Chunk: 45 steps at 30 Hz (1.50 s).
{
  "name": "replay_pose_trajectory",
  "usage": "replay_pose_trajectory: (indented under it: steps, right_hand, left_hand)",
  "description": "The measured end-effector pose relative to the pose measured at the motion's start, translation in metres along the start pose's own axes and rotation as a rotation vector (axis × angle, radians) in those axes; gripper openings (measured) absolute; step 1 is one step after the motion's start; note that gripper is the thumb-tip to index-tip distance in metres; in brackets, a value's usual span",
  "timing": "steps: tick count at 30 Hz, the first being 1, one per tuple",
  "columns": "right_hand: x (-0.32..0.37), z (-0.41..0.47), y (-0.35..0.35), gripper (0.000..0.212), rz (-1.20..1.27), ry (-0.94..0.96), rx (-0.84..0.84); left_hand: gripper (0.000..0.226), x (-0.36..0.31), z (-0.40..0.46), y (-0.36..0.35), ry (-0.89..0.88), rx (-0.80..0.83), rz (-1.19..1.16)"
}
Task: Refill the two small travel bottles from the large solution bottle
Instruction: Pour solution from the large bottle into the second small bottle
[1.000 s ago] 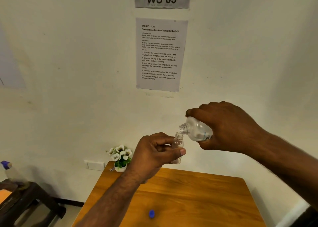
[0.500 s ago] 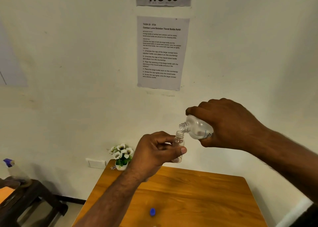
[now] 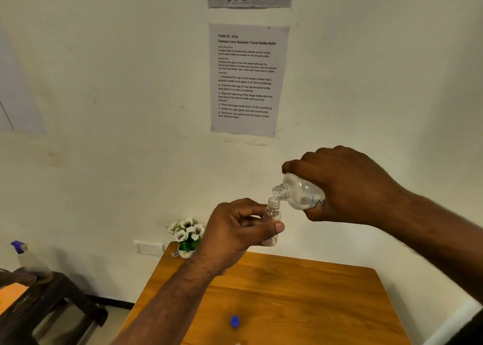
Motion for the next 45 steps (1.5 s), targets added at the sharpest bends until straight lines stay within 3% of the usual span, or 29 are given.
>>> replay_pose_trajectory:
  steps: [45]
  right_hand:
    - [-0.004, 0.011, 0.013, 0.066, -0.042, 0.006, -0.001]
  left_hand:
    - [0.019, -0.008, 0.010, 0.005, -0.030, 0.021, -0.035]
Point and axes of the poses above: each hand's wrist, its own z-axis towards the middle knuckle, its own y-axis out of the back of the hand, x = y × z, the point moved 2 cm from there along z, towards the middle knuckle, and after that the axes turned 1 degree about x, right-handed, at the moved point
